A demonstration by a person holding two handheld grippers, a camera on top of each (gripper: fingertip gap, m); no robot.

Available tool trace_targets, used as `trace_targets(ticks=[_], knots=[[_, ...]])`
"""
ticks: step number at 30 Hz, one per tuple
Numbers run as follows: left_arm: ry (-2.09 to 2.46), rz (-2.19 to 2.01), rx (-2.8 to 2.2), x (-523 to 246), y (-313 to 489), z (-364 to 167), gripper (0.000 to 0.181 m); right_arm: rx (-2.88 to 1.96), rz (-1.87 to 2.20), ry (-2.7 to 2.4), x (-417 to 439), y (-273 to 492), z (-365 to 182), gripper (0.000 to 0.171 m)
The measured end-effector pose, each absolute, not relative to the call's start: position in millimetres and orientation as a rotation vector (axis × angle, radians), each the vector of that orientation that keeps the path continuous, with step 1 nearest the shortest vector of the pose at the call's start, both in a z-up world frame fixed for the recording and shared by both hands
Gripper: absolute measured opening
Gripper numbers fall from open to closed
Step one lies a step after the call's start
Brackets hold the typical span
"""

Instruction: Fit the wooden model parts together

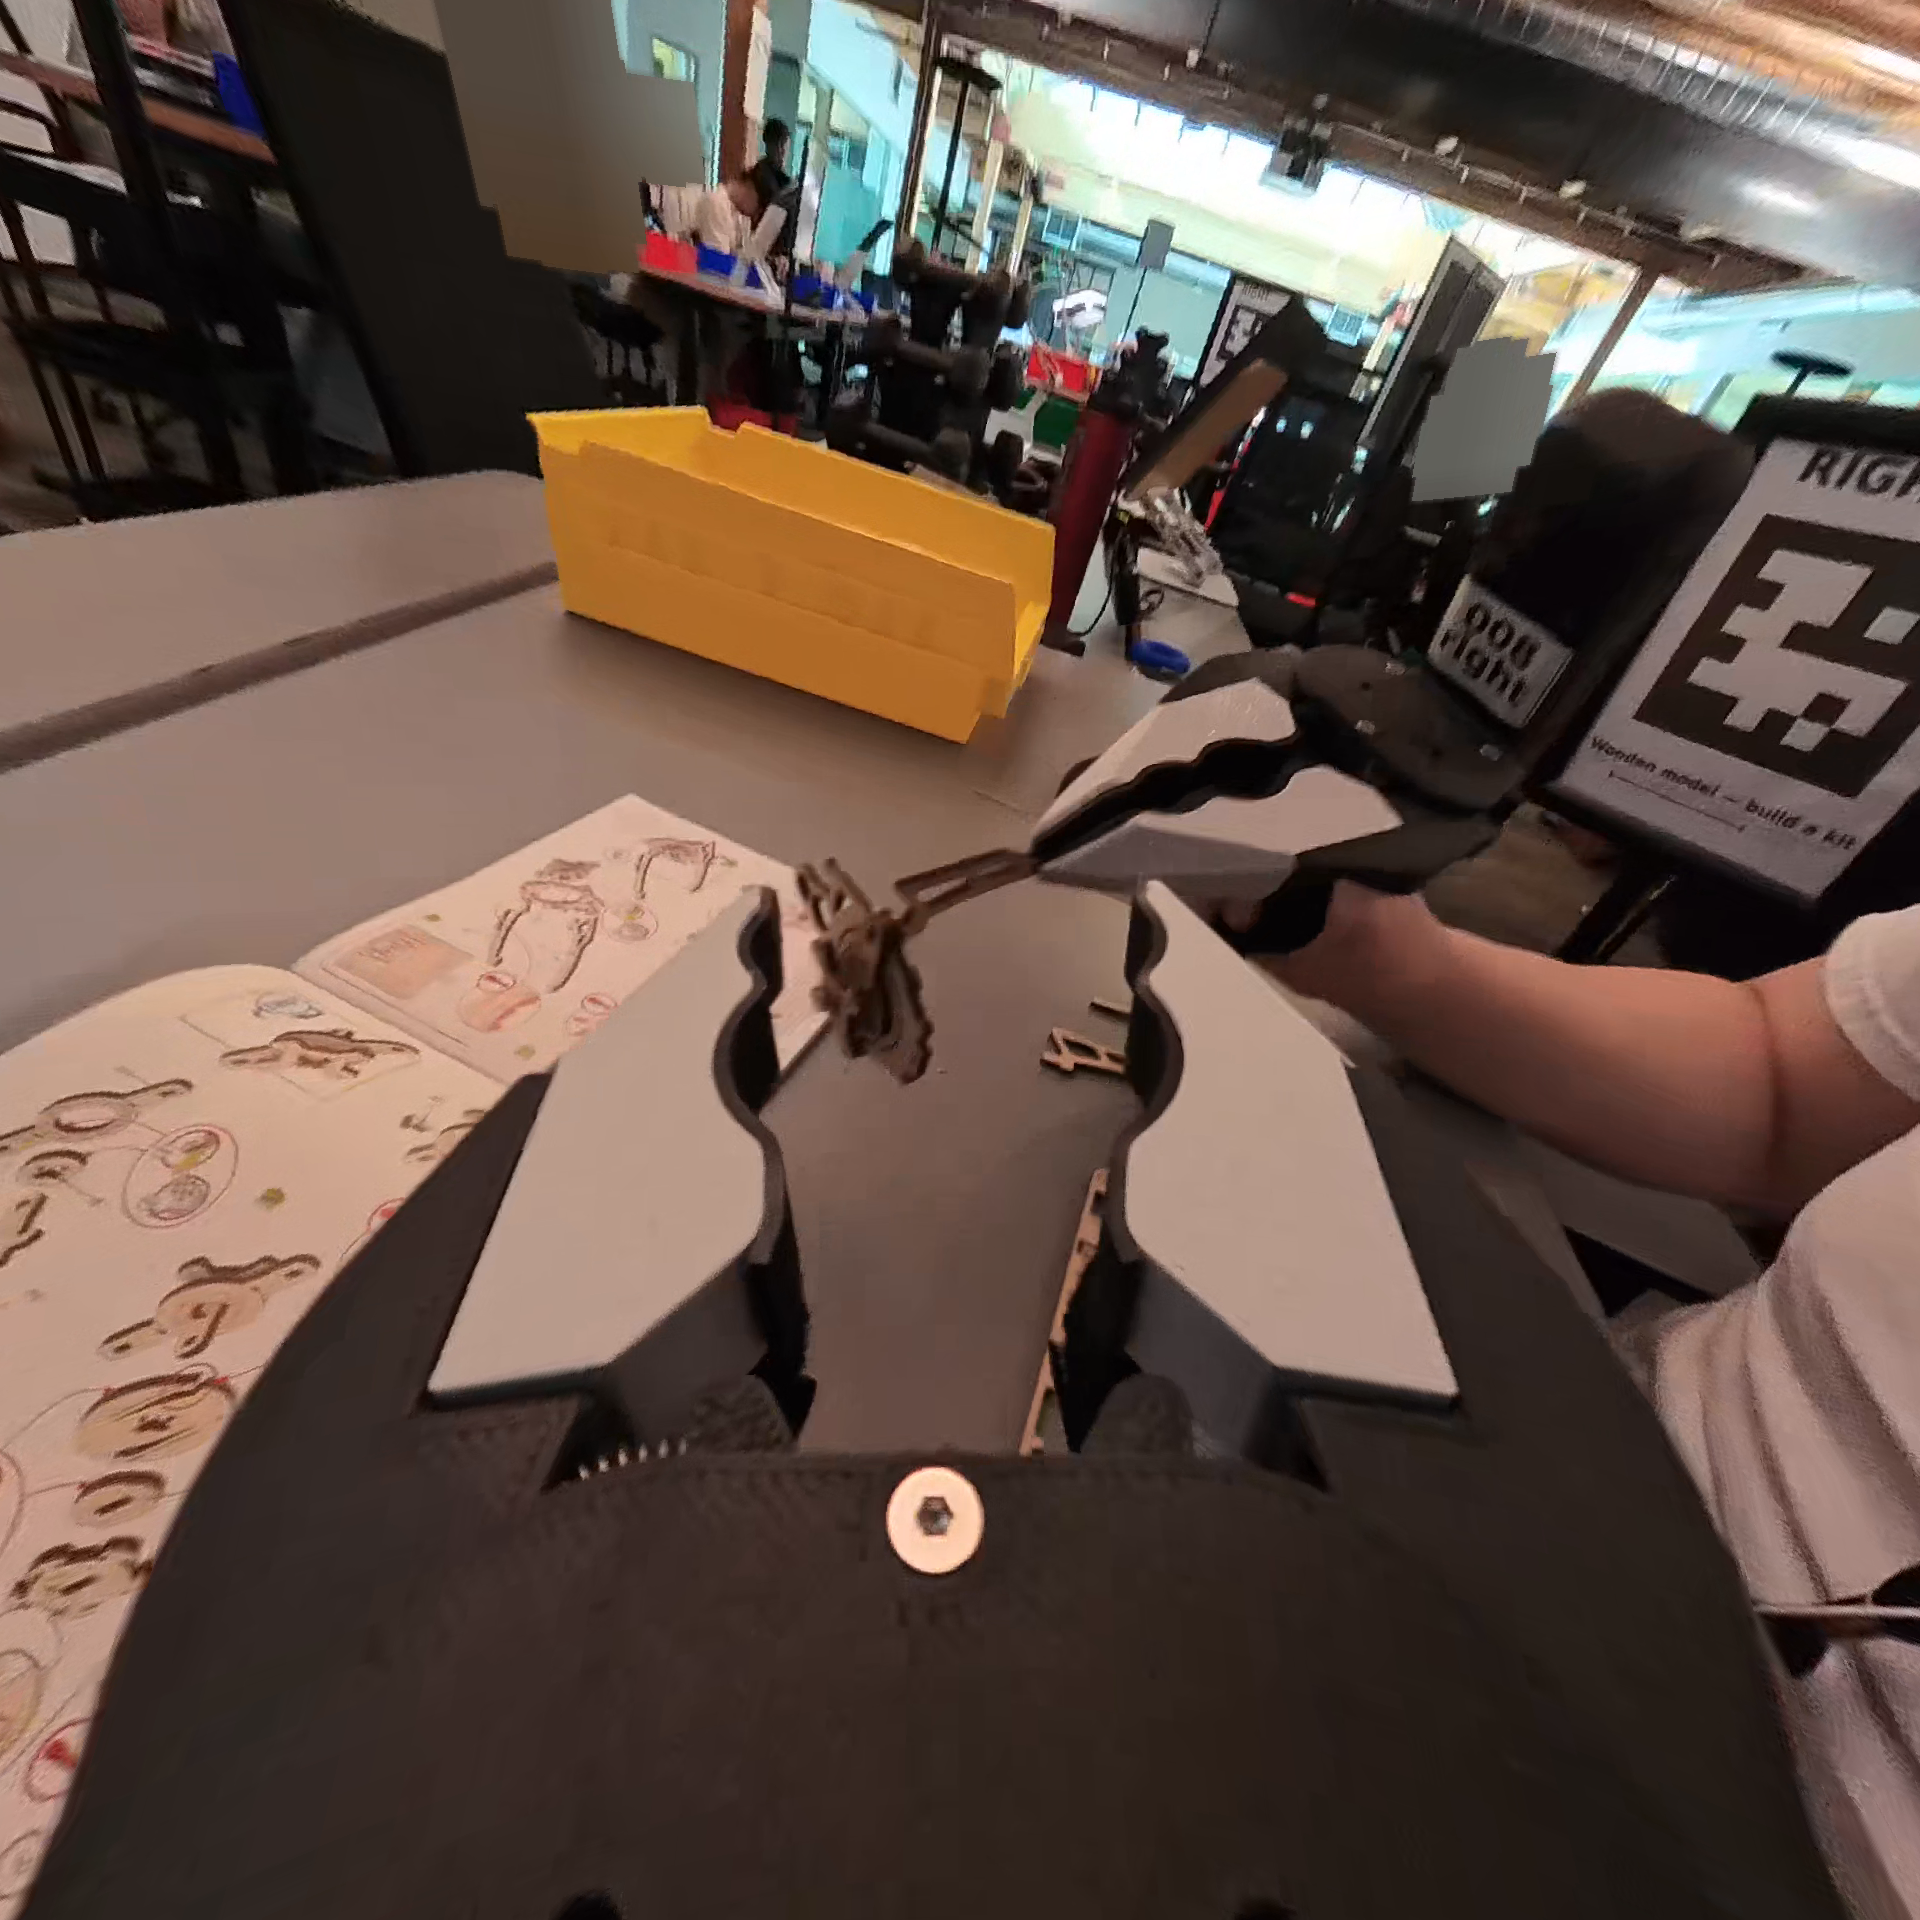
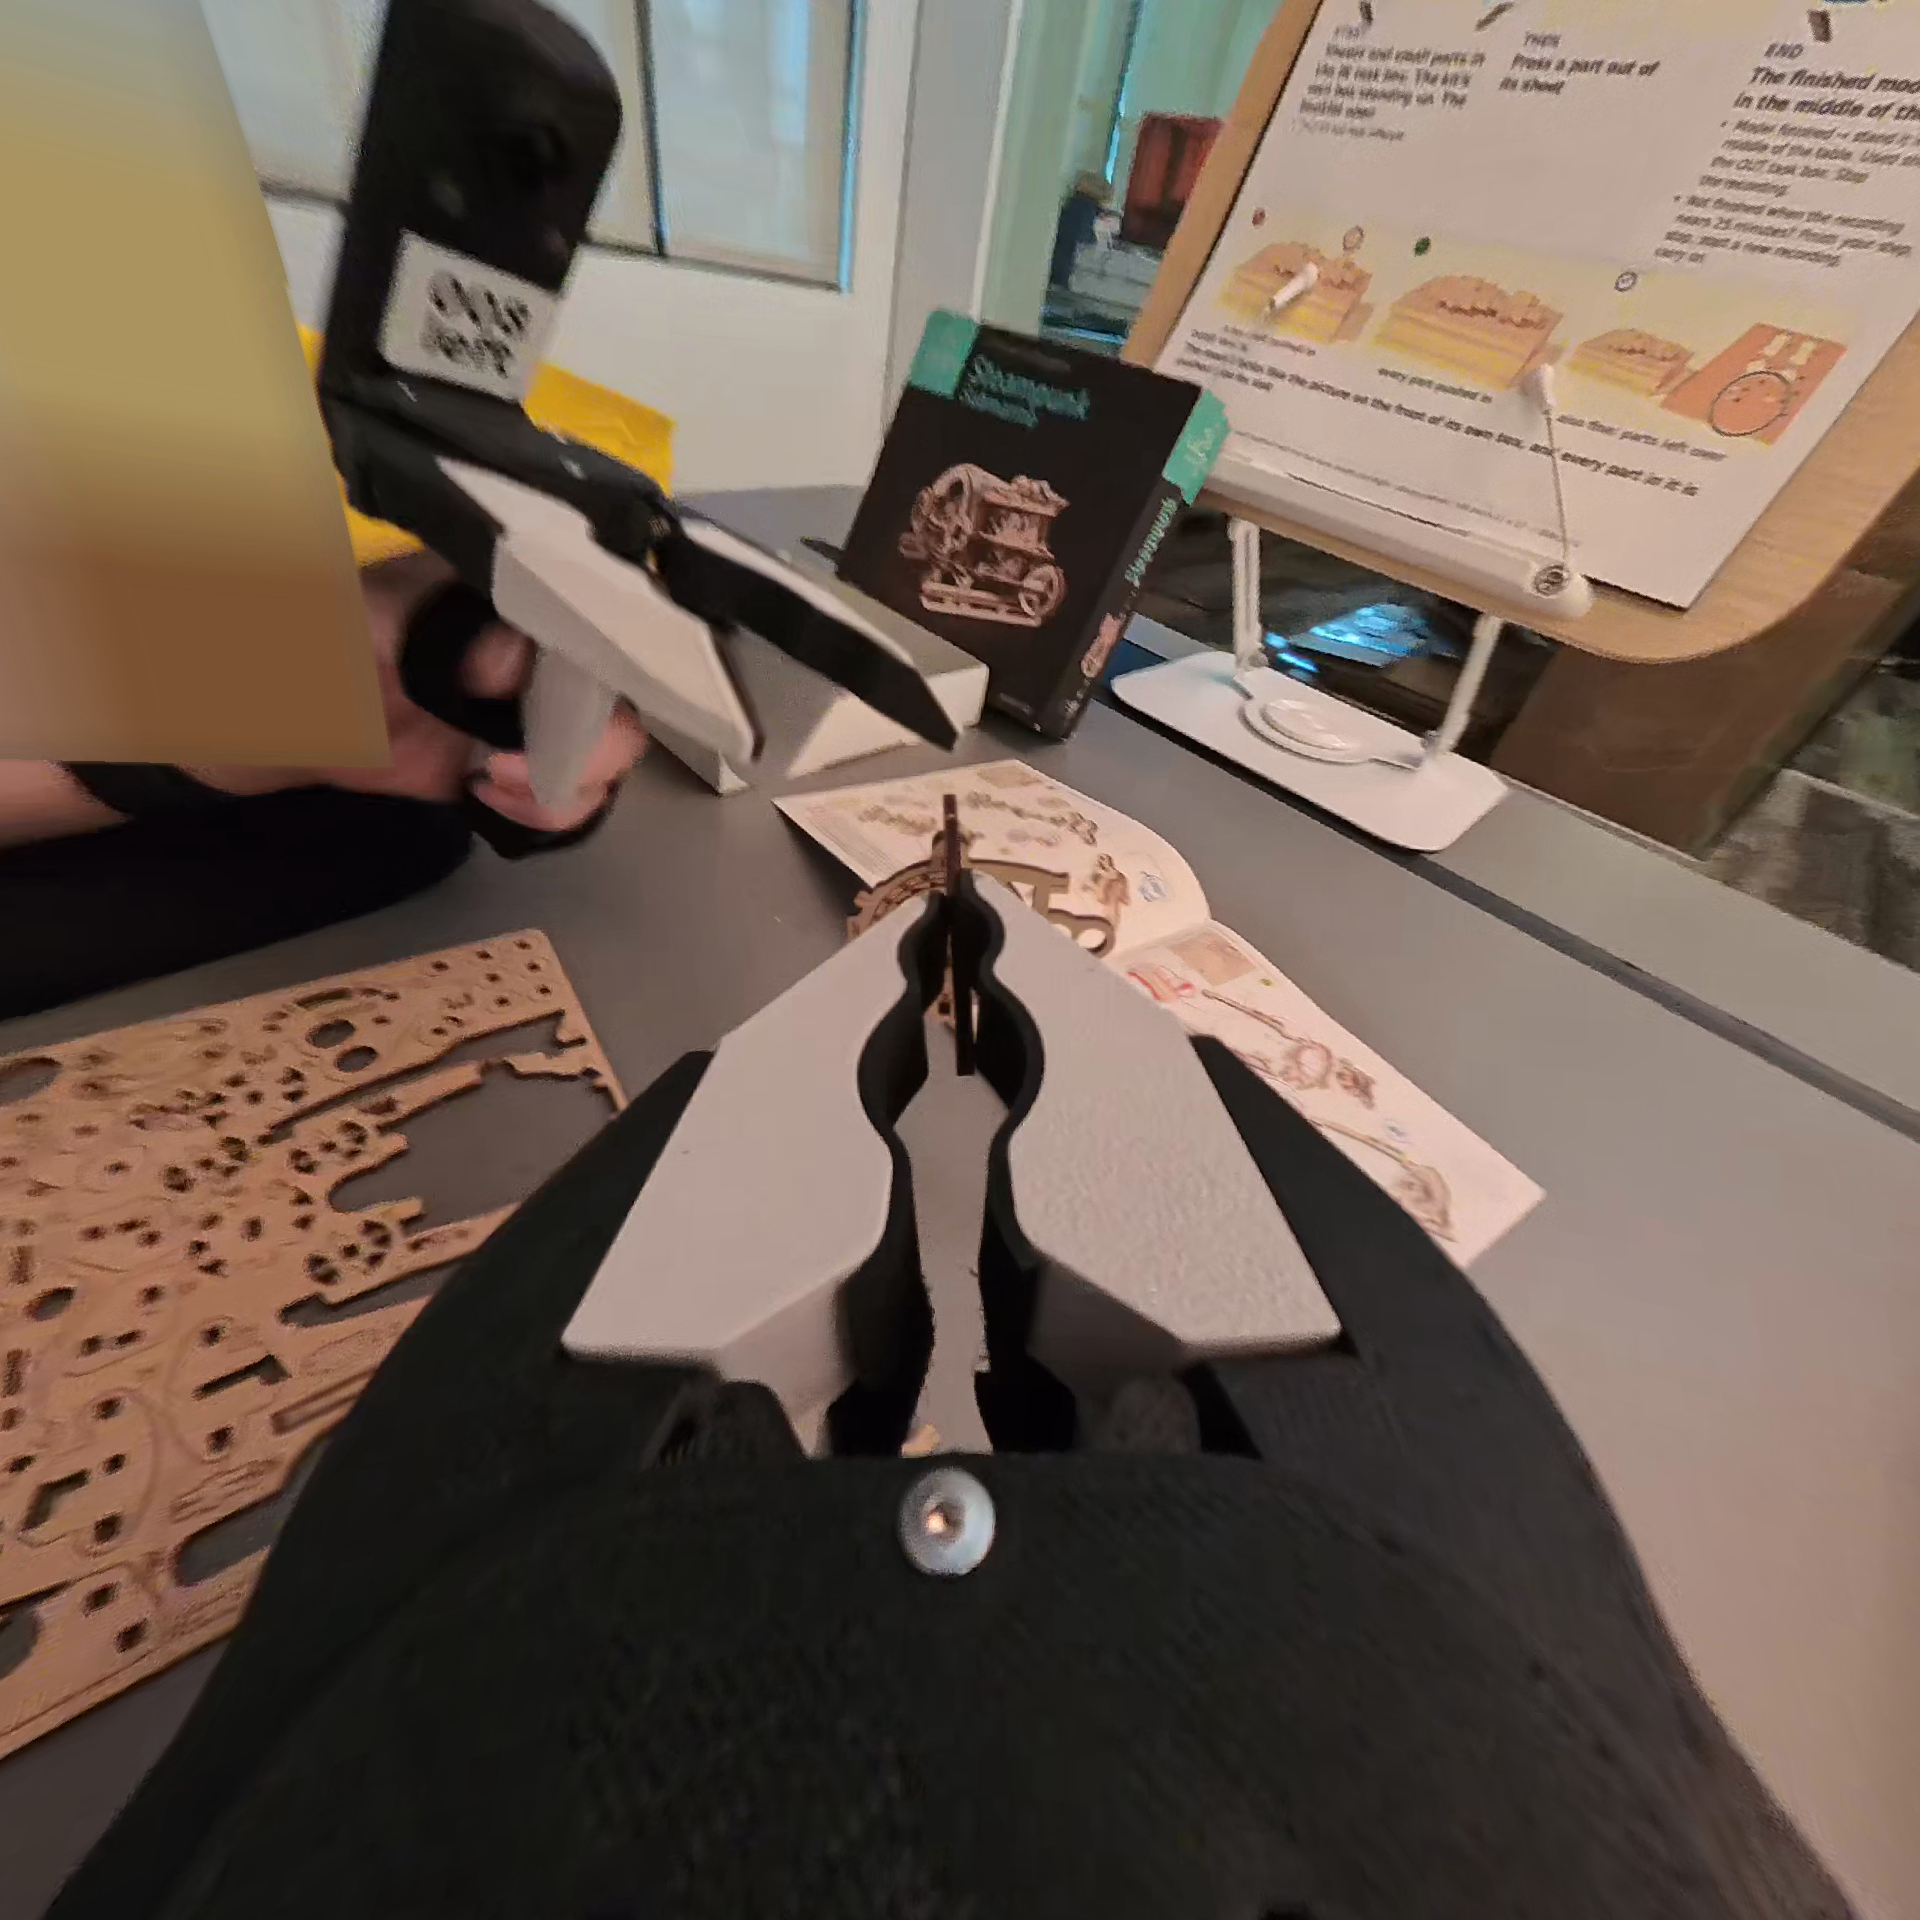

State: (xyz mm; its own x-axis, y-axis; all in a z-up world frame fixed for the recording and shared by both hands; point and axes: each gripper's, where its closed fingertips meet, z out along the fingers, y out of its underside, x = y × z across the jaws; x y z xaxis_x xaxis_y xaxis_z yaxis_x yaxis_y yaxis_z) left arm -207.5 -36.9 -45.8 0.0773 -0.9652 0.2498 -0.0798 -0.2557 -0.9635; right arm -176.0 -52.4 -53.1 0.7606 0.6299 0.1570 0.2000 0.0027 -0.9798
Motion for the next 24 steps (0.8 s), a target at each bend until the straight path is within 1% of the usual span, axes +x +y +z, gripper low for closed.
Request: trace_targets(ticks=[1,3,5,9,14,19,24], knots=[[1.118,-1.305,-1.487,-207,-39,-48,0.071,-1.548,0.455,-0.672,-177,-56,-49,0.000],[1.176,-1.368,-1.424,-204,-52,-45,0.081,-1.511,0.654,-0.614,-177,-63,-38,0.000],[1.223,-1.399,-1.373,-202,-63,-42,0.087,-1.458,0.856,-0.543,-173,-69,-27,0.000],[1.242,-1.403,-1.358,-198,-68,-45,0.094,-1.359,1.111,-0.446,-163,-77,-10,0.000],[1.181,-1.524,-1.308,-197,-77,-28,0.091,-1.311,1.232,-0.492,-174,-87,-5,0.000],[1.228,-1.471,-1.302,-197,-81,-32,0.074,-1.311,1.250,-0.519,-182,-89,-7,0.000],[1.279,-1.493,-1.335,-197,-85,-38,0.073,-1.331,1.301,-0.542,-183,-90,-11,0.000]])
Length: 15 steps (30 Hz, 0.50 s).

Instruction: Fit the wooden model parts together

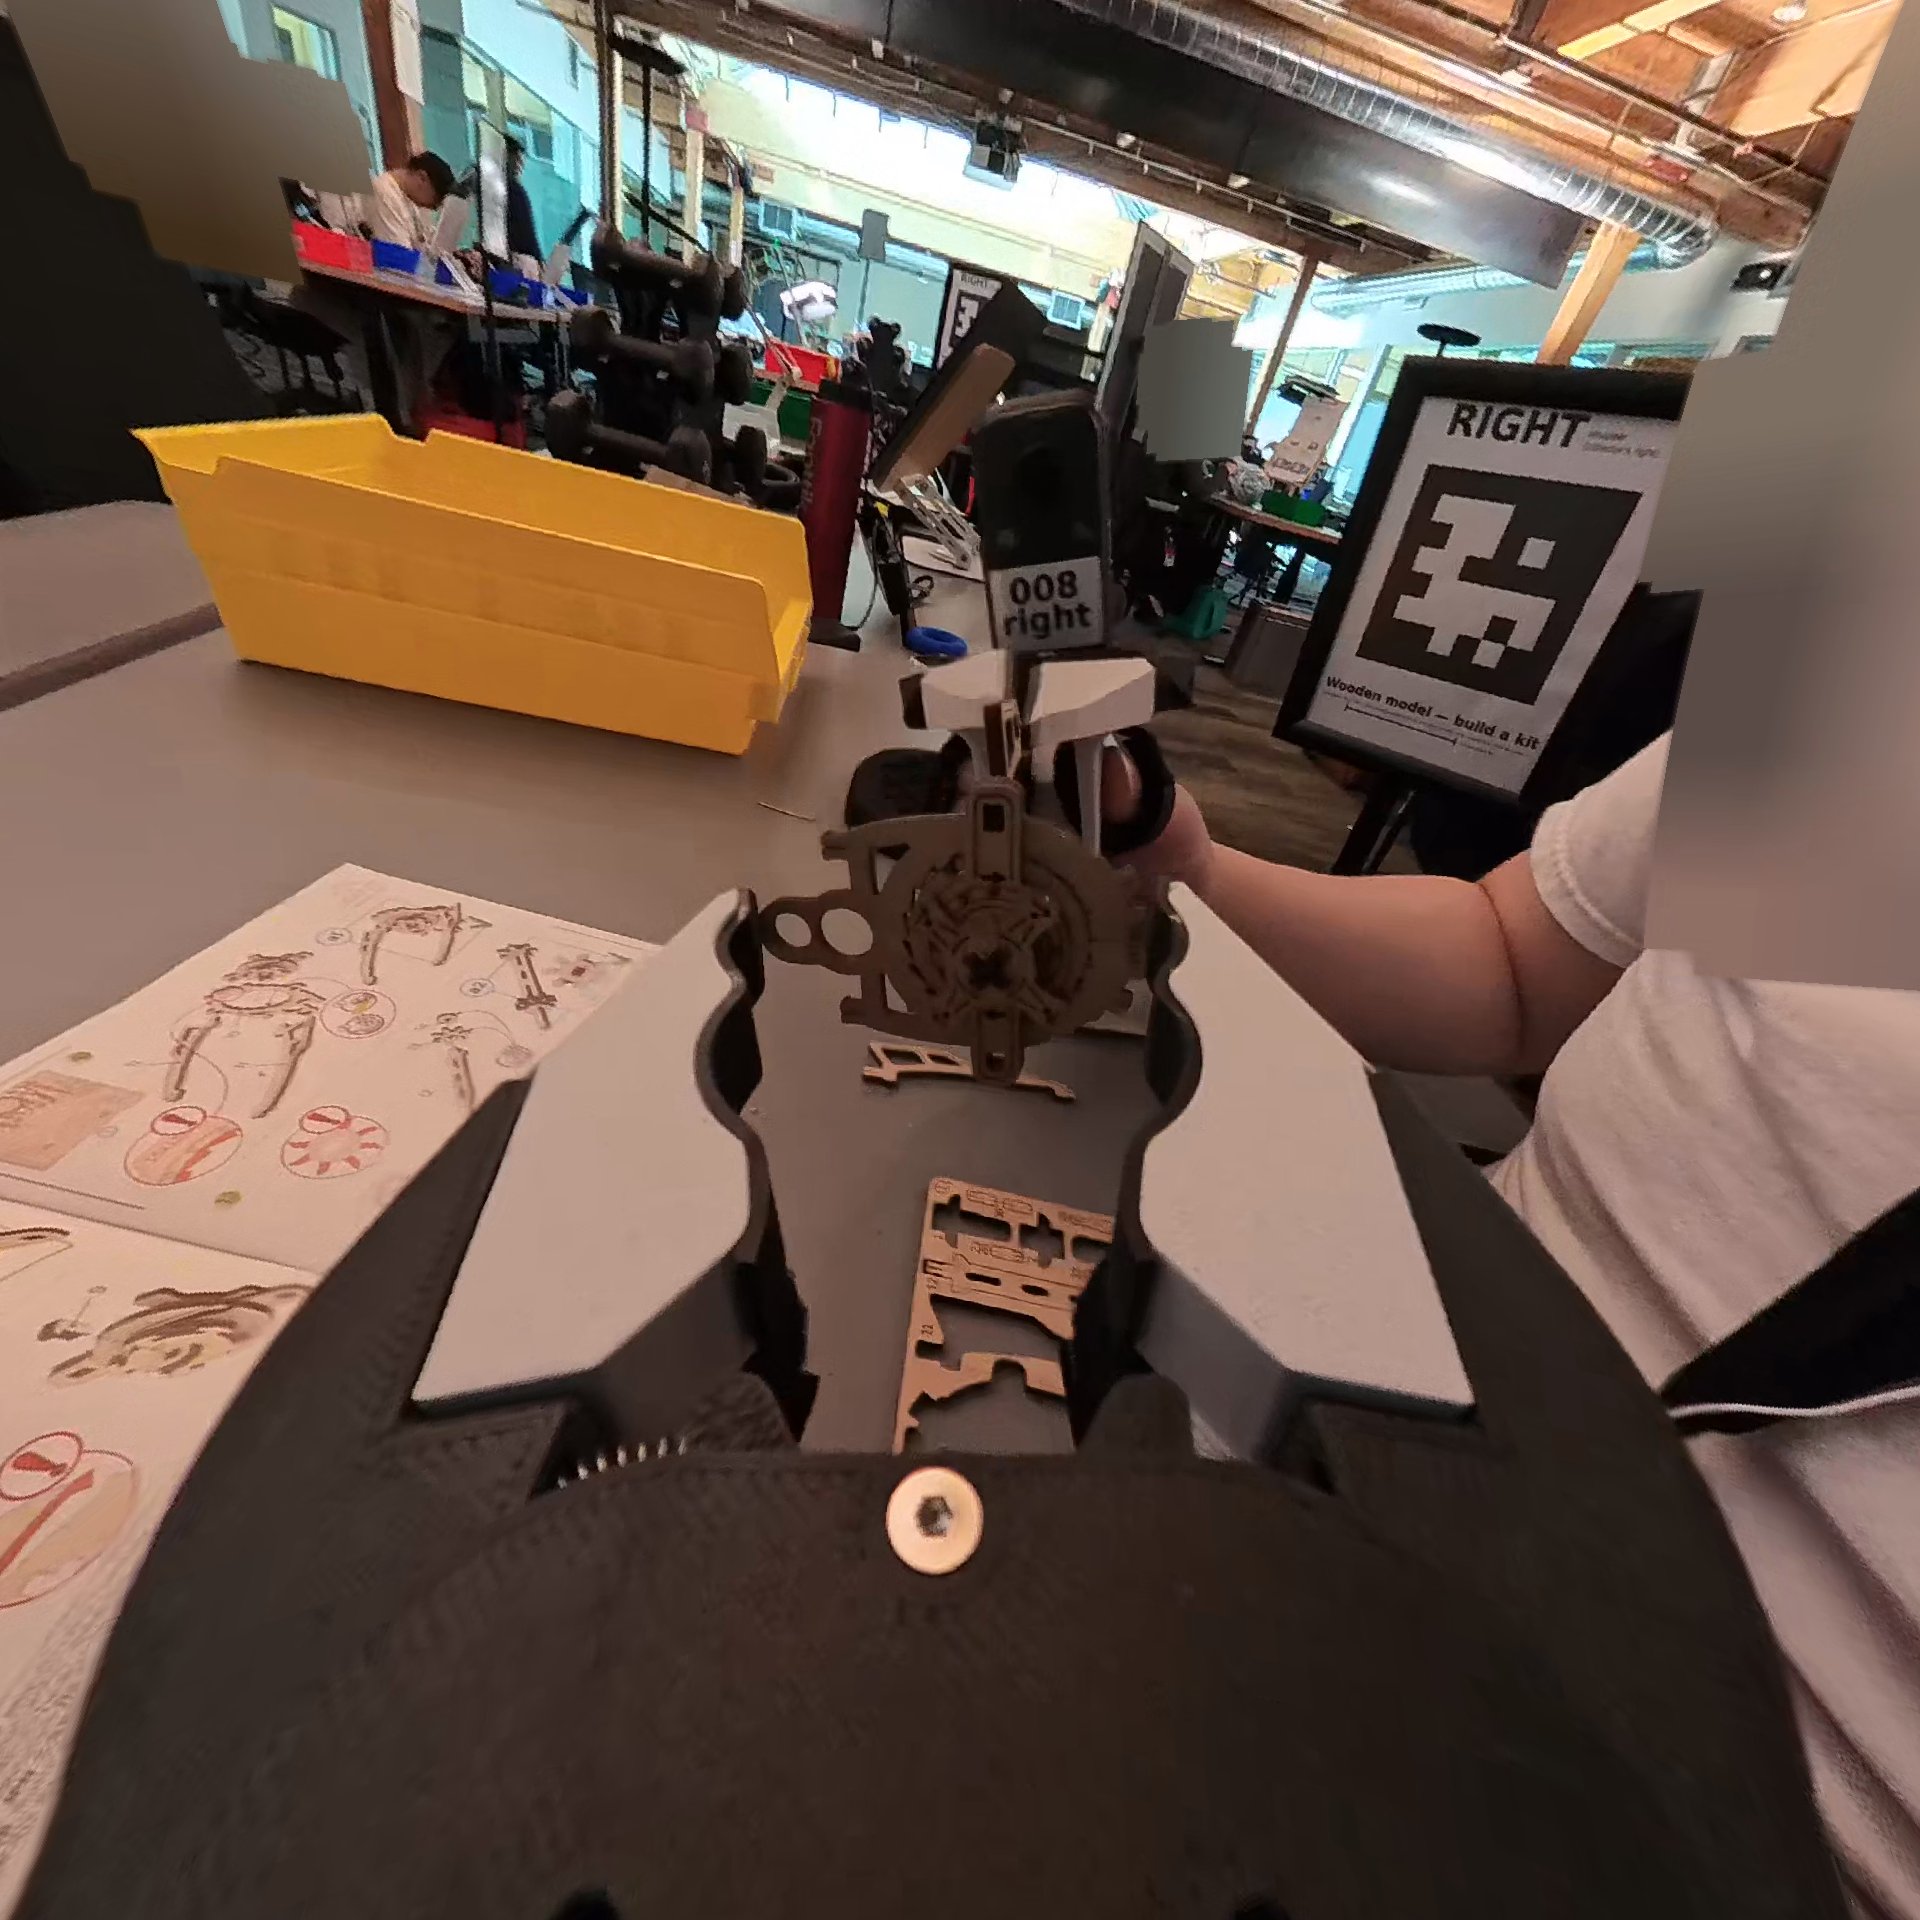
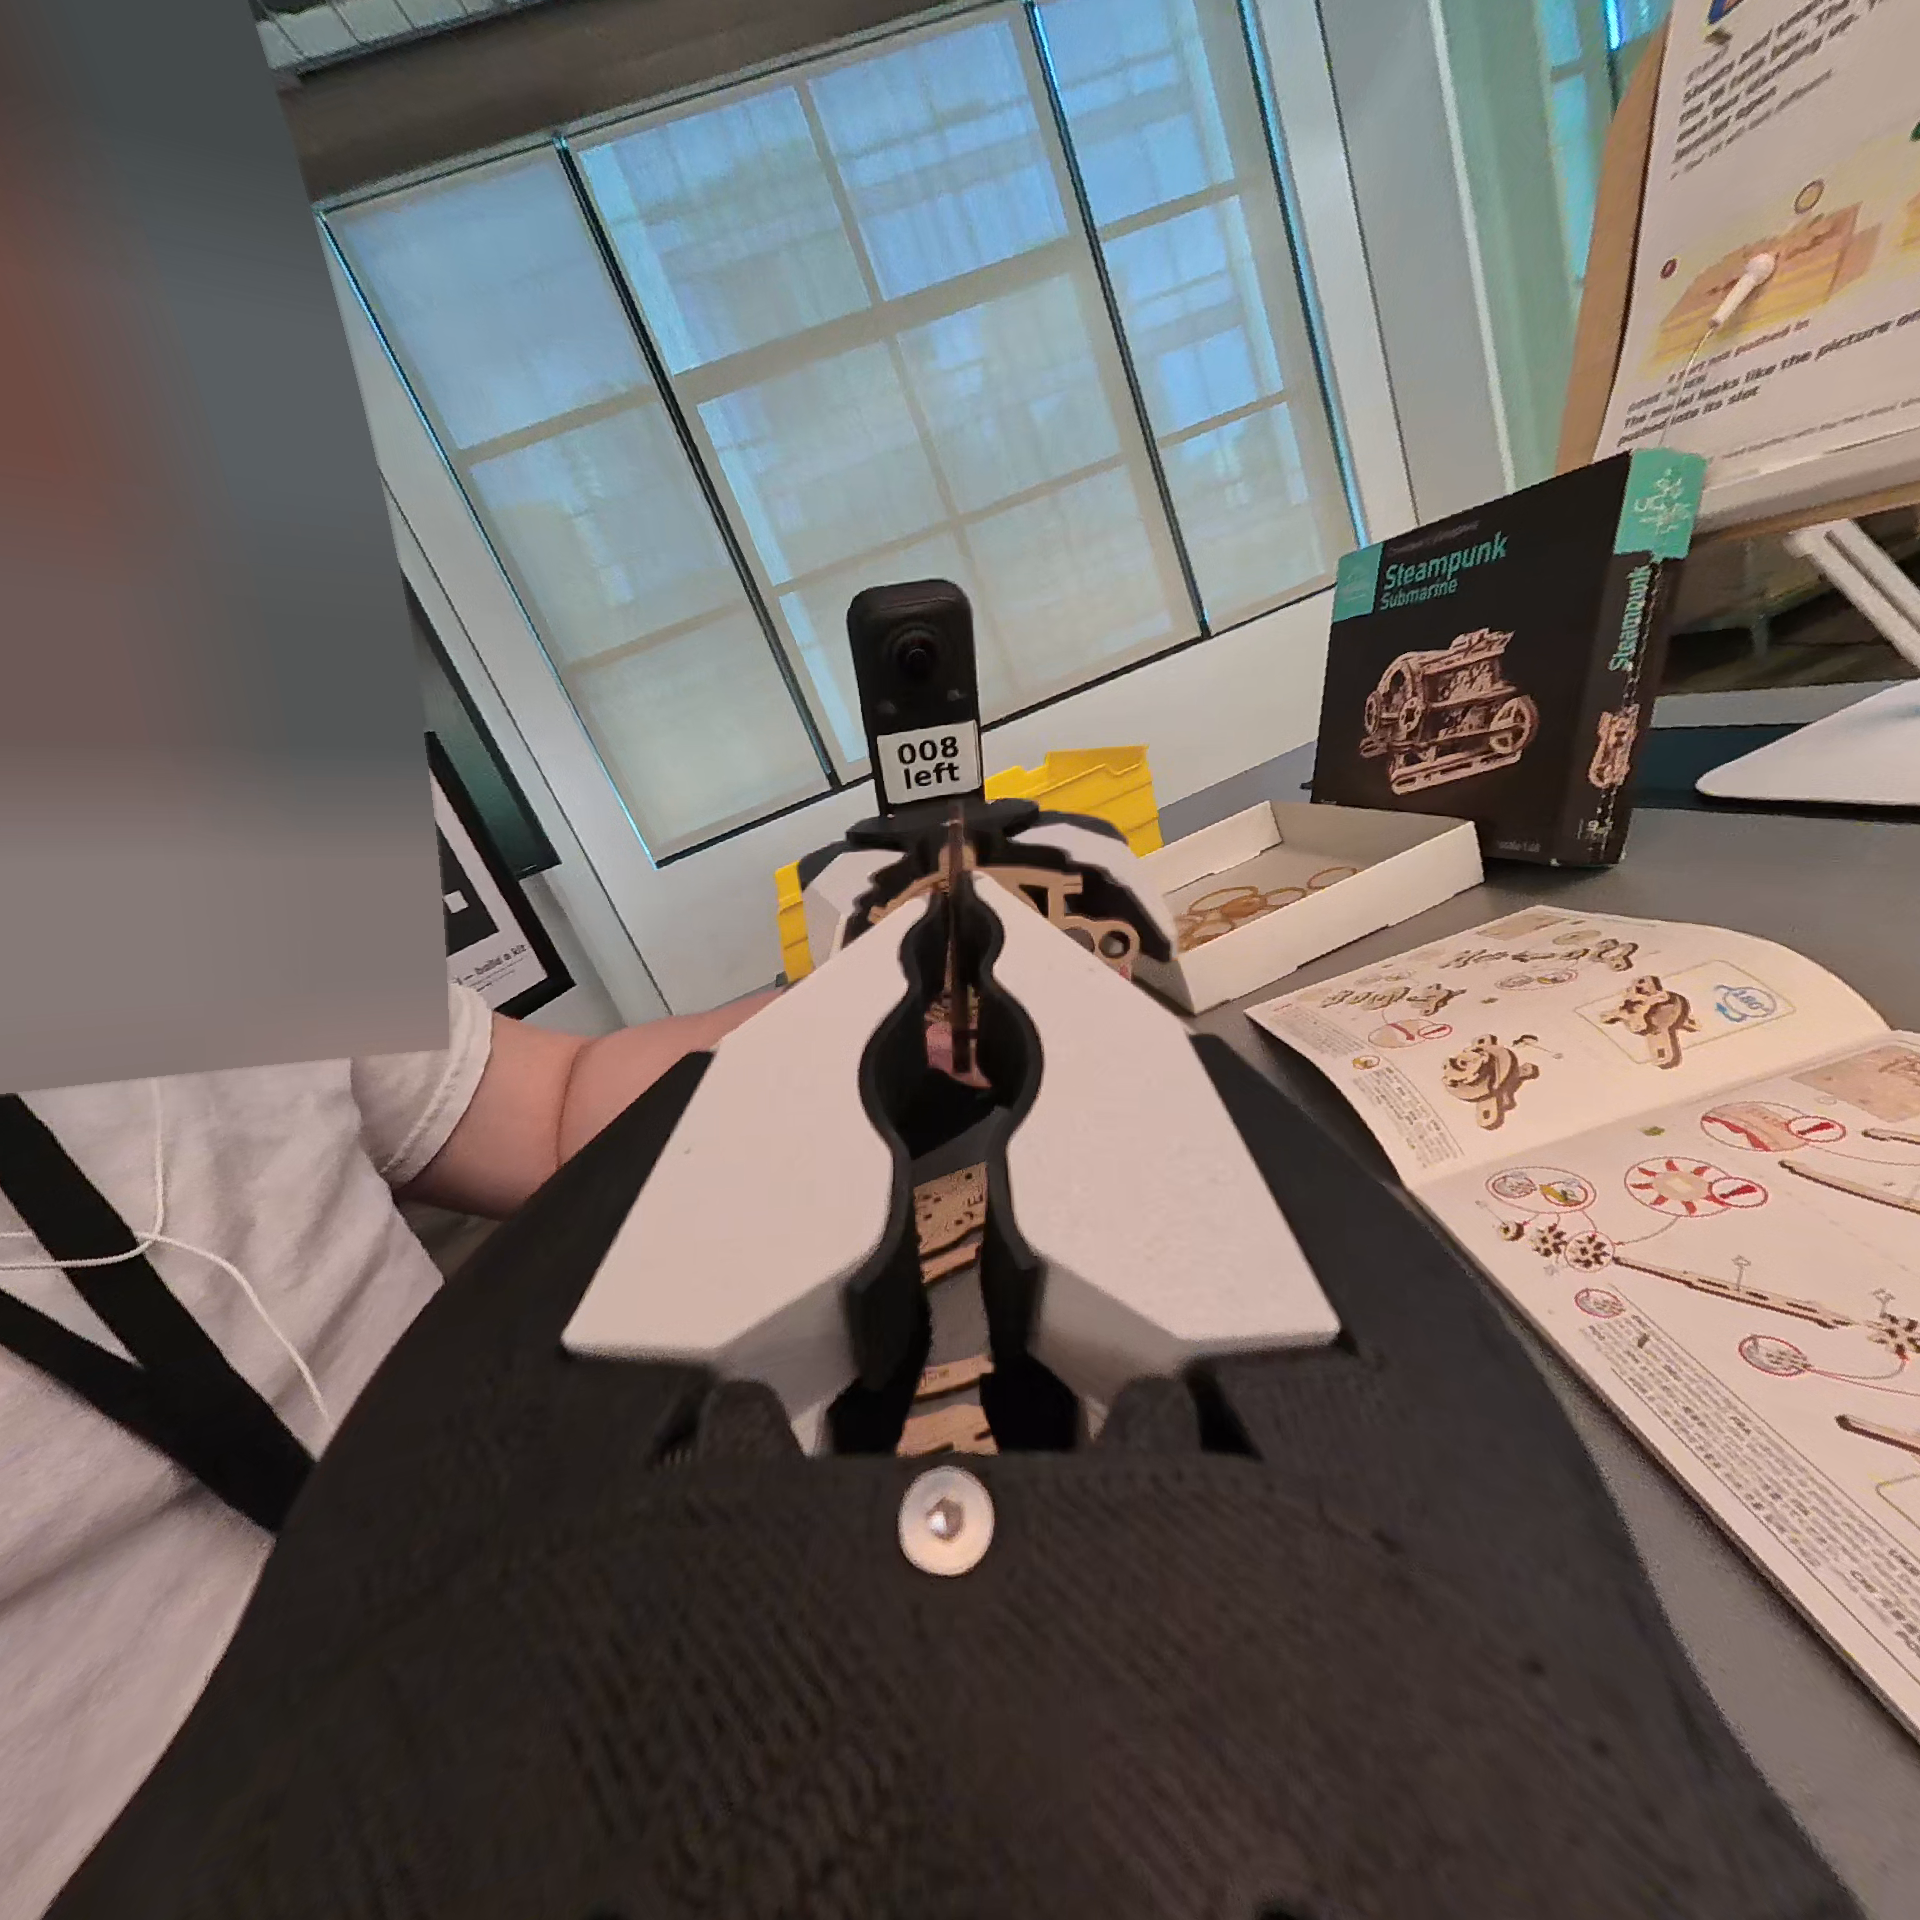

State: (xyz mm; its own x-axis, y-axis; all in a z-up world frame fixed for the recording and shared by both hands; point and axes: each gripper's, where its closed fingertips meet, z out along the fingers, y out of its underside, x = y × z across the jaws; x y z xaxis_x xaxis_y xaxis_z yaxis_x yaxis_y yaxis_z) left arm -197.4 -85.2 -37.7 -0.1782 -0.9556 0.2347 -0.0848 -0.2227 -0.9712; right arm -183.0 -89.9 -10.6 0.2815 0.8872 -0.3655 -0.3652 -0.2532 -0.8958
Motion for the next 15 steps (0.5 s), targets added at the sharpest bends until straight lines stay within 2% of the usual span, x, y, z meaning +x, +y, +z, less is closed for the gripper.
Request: trace_targets(ticks=[4,7,12,15], knots=[[1.320,-1.506,-1.390,-195,-88,-49,0.073,-1.372,1.331,-0.564,-182,-90,-13,0.002],[1.348,-1.497,-1.411,-192,-91,-54,0.073,-1.441,1.320,-0.577,-183,-87,-20,0.017],[1.372,-1.488,-1.431,-192,-93,-60,0.073,-1.595,1.302,-0.675,-187,-90,-42,0.018],[1.392,-1.426,-1.447,-194,-87,-65,0.073,-1.743,1.144,-0.697,-176,-78,-68,0.018]])
